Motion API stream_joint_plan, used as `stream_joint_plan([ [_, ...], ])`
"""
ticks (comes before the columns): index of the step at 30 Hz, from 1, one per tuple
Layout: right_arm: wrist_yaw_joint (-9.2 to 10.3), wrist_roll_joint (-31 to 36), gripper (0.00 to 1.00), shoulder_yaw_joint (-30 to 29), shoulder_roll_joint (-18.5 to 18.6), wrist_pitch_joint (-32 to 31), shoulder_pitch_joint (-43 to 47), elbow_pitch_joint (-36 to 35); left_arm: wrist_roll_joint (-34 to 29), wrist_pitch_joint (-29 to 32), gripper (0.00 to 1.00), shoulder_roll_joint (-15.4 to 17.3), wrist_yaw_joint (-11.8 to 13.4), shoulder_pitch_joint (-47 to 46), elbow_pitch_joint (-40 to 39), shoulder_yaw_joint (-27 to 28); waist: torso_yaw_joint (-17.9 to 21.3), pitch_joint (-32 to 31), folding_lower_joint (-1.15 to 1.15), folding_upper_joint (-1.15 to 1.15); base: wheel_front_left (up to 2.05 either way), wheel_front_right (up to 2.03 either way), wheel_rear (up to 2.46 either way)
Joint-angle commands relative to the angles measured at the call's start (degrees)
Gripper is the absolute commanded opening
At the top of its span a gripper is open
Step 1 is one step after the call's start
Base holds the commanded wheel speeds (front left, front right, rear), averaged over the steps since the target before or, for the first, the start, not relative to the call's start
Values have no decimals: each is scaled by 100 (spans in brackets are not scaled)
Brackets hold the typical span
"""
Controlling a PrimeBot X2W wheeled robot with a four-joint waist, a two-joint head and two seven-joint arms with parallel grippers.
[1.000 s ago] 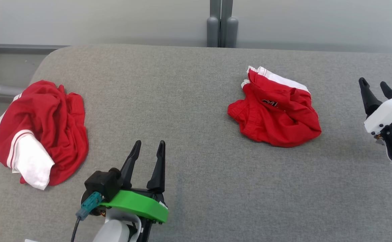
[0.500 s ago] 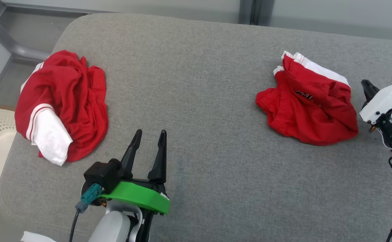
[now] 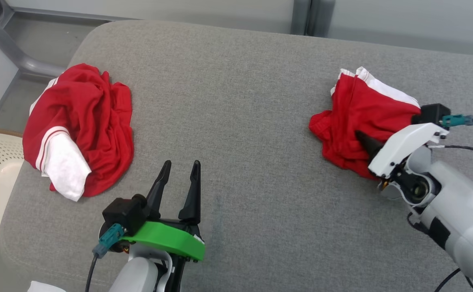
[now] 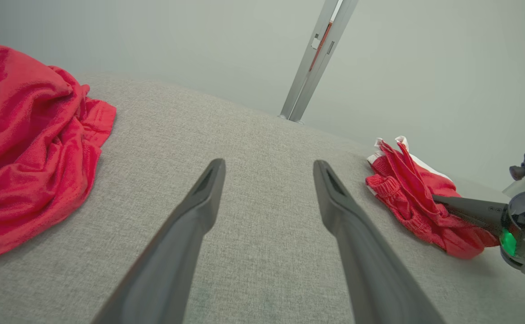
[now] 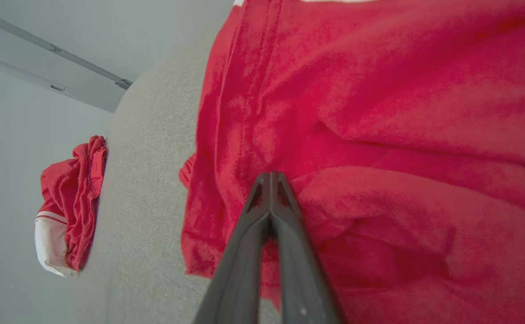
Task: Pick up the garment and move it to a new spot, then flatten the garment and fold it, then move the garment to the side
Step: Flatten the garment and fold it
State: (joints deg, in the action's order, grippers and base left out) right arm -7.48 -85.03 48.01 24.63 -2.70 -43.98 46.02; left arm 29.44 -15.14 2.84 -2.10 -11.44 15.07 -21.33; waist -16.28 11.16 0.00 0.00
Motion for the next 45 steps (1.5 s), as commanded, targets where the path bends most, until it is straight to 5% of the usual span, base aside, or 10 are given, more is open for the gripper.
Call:
stream_joint_plan([
  [1, -2, -6, 0, 73, -110, 16, 117, -111, 36, 0, 100, 11, -30, 43, 20, -10, 79, -71, 0, 0, 0, 0, 0],
  [11, -2, 63, 0, 501, -717, 157, 278, -562, -5, 0, 100, 12, -46, 71, 151, 13, 144, -297, 0, 0, 0, 0, 0],
  [19, -2, 350, 0, 739, -471, 760, 344, -1239, -88, -1, 100, 12, -83, 236, 182, 162, 351, -662, 0, 0, 0, 0, 0],
  [21, -2, 436, 42, 804, -373, 955, 338, -1389, -106, -1, 100, 12, -86, 299, 186, 216, 446, -760, 0, 0, 0, 0, 0],
  [23, -2, 531, 100, 841, -244, 1167, 336, -1525, -138, -1, 100, 12, -84, 360, 190, 274, 563, -863, 0, 0, 0, 0, 0],
  [33, -2, 1480, 100, 693, 284, 1785, 408, -1629, -292, 0, 100, 24, -100, 569, 46, 709, 1232, -1151, 0, 0, 0, 0, 0],
  [45, -2, 4185, 100, -2024, 62, 1789, 1816, -2181, -721, -1, 100, 30, -121, 752, -205, 1291, 1949, -1196, 0, 0, 0, 0, 0],
])
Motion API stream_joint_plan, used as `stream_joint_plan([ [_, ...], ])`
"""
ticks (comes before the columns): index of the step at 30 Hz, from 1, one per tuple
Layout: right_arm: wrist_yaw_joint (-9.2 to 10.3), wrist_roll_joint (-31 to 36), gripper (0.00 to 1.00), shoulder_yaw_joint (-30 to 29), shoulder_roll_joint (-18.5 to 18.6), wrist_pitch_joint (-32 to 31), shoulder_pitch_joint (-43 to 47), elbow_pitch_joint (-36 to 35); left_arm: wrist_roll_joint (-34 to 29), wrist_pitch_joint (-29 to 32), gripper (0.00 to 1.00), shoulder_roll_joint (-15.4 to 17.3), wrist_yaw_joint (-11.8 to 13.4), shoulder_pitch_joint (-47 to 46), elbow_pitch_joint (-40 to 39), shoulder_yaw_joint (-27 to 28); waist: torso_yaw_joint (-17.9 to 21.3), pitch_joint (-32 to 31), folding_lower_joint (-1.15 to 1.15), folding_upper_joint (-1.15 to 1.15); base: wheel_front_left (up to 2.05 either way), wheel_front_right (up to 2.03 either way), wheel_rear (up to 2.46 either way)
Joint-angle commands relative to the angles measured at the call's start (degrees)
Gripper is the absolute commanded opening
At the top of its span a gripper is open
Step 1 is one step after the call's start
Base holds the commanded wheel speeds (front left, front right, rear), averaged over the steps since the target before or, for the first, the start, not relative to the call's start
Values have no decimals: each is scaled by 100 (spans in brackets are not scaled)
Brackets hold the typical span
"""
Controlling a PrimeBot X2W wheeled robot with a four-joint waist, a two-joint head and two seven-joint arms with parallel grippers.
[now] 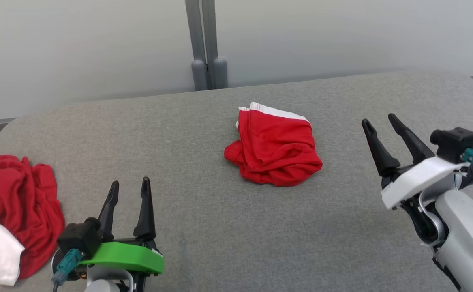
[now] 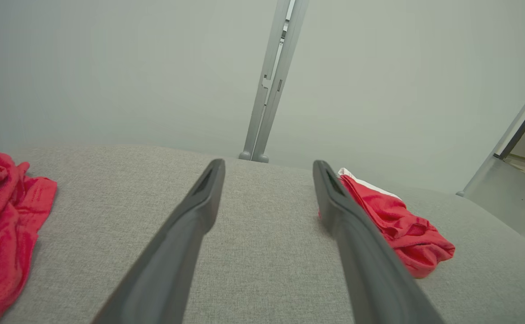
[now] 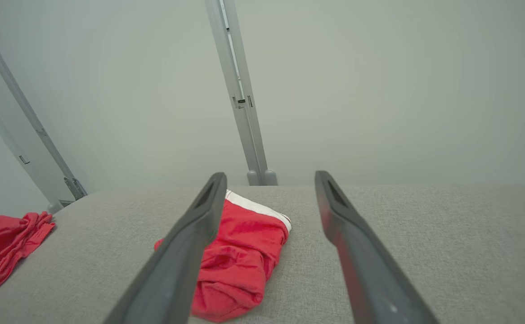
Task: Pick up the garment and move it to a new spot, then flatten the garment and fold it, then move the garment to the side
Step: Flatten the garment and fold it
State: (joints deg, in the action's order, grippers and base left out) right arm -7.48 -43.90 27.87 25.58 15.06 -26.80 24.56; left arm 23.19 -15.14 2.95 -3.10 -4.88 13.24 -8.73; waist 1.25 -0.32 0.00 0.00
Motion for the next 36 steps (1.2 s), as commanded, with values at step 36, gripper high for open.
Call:
stream_joint_plan([
  [36, -2, 2407, 100, -2008, -1309, 16, 2462, -1781, -609, 0, 100, 0, 63, 180, 86, 585, 392, 168, 0, 0, 0, 0, 0],
])
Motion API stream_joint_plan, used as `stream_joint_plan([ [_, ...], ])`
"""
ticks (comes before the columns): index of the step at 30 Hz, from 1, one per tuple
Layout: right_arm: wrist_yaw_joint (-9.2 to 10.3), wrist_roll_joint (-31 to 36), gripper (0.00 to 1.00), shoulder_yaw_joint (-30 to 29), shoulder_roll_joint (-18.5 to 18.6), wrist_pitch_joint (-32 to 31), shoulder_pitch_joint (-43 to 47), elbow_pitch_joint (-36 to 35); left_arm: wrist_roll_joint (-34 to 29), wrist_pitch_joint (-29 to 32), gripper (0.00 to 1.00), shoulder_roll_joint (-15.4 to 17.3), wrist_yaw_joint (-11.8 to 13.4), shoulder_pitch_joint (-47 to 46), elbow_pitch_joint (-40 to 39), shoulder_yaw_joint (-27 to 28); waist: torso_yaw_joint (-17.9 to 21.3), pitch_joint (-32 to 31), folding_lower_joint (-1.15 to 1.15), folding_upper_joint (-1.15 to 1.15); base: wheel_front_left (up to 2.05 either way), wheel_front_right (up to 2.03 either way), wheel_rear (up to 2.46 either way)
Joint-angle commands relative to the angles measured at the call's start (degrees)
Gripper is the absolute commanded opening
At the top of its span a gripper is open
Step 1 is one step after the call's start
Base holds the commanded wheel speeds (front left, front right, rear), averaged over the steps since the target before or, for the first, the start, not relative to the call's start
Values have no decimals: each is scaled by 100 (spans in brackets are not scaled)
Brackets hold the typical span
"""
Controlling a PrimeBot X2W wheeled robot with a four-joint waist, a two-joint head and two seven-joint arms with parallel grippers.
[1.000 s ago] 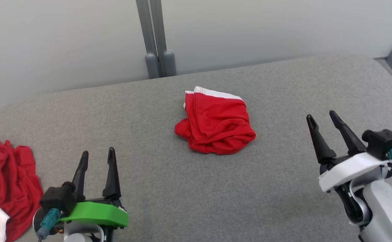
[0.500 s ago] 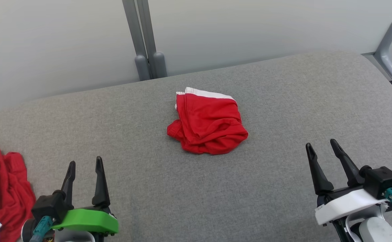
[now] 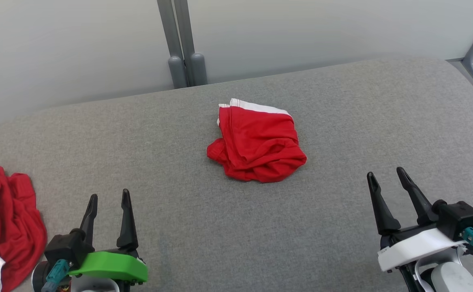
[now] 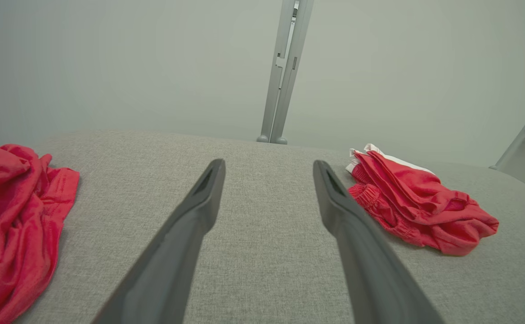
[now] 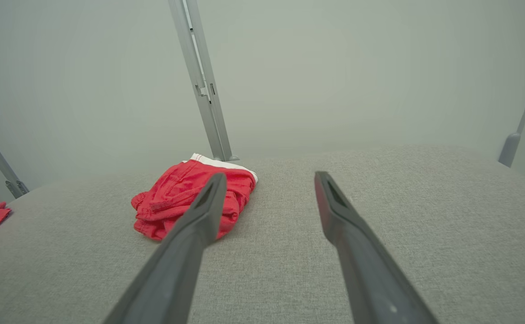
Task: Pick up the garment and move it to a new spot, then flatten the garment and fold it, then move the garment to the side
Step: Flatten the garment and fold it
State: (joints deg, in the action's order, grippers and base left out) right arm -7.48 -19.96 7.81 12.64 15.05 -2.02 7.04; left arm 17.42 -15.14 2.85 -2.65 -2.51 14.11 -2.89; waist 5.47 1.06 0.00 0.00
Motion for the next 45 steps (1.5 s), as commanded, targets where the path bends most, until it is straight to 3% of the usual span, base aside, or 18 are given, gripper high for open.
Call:
stream_joint_plan([
  [1, -2, -9, 100, 10, -9, 17, -48, -43, -36, -1, 100, 10, 19, -76, -7, -6, -50, 51, 0, 0, 0, 0, 0],
  [8, -2, -130, 100, 105, 217, 17, -591, 170, -79, 0, 100, 11, 3, -255, -79, -104, -339, 338, 0, 0, 0, 0, 0],
  [18, -2, -1179, 100, 417, 614, -368, -2091, 1830, -63, 0, 100, 12, 23, -516, -260, -287, -966, 868, 0, 0, 0, 0, 0],
  [24, -2, -2143, 100, 680, 829, -1006, -3030, 2641, 14, 0, 100, 10, 59, -680, -360, -456, -1312, 1184, 0, 0, 0, 0, 0],
  [33, -2, -3504, 100, 1006, 924, -2633, -3982, 3737, 145, -1, 100, 10, 130, -849, -381, -658, -1664, 1454, 0, 0, 0, 0, 0],
  [40, -2, -4201, 100, 1063, 633, -3632, -4071, 4477, 229, 0, 100, 11, 175, -853, -365, -750, -1806, 1442, 0, 0, 0, 0, 0],
  [44, -1, -4681, 100, 993, 499, -3921, -3932, 4374, 230, 0, 100, 10, 188, -843, -354, -761, -1829, 1404, 0, 0, 0, 0, 0],
  [45, -1, -4760, 95, 988, 521, -3875, -3914, 4310, 220, -1, 100, 10, 192, -838, -355, -759, -1824, 1391, 0, 0, 0, 0, 0],
])
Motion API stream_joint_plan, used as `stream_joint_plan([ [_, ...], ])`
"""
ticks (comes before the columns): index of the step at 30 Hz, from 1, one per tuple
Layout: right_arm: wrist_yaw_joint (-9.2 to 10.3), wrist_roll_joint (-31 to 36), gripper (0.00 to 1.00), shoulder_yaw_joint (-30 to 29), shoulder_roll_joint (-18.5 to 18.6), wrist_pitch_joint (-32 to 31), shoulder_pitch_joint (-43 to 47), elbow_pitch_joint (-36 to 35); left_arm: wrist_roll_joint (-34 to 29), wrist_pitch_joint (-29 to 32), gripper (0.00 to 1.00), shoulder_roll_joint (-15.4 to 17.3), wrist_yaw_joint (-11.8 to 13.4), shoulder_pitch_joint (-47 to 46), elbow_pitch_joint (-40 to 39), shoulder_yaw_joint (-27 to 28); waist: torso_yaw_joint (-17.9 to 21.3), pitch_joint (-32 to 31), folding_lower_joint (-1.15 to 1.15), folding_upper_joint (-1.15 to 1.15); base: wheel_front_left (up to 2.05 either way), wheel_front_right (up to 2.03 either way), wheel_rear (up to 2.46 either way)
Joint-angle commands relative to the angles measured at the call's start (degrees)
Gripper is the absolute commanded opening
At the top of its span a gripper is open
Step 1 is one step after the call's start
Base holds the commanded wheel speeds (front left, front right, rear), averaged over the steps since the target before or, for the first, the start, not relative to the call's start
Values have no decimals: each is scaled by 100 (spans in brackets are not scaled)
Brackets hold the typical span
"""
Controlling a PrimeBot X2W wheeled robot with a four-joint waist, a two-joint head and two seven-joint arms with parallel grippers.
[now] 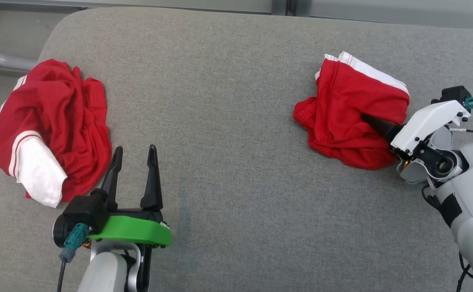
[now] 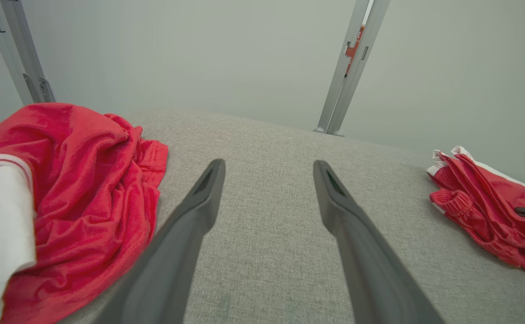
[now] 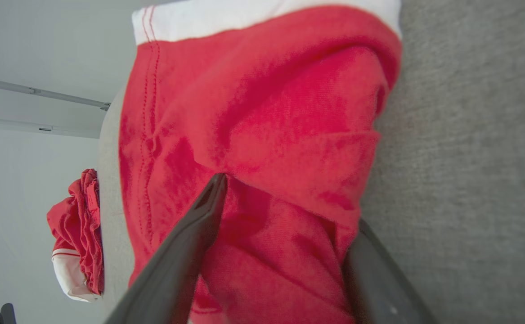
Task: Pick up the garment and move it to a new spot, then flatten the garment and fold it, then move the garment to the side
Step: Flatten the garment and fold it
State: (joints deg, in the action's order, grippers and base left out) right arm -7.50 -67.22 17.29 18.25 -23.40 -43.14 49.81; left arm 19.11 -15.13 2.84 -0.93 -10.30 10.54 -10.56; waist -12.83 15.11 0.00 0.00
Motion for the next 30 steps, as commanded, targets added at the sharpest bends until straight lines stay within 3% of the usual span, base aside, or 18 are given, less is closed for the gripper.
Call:
stream_joint_plan([
  [1, 2, -88, 34, 54, -37, 26, 213, -33, 31, -1, 100, 11, 17, -54, -1, 11, 17, -33, 0, 0, 0, 0, 0],
  [2, 2, -122, 9, 69, -43, 80, 223, -98, 13, -1, 100, 11, 9, -49, -3, 9, 33, -47, 0, 0, 0, 0, 0],
  [3, 0, -152, 0, 96, -37, 147, 238, -173, -2, -1, 100, 11, 0, -41, -4, 2, 61, -69, 0, 0, 0, 0, 0],
  [10, 0, -242, 0, 382, 135, 492, 350, -617, -43, -2, 100, 12, -43, 12, 29, -59, 431, -222, 0, 0, 0, 0, 0],
  [30, 0, -619, 0, 1347, 730, 802, 573, -1432, -337, -2, 100, 13, -256, -126, 307, -130, 2194, -341, 0, 0, 0, 0, 0],
])
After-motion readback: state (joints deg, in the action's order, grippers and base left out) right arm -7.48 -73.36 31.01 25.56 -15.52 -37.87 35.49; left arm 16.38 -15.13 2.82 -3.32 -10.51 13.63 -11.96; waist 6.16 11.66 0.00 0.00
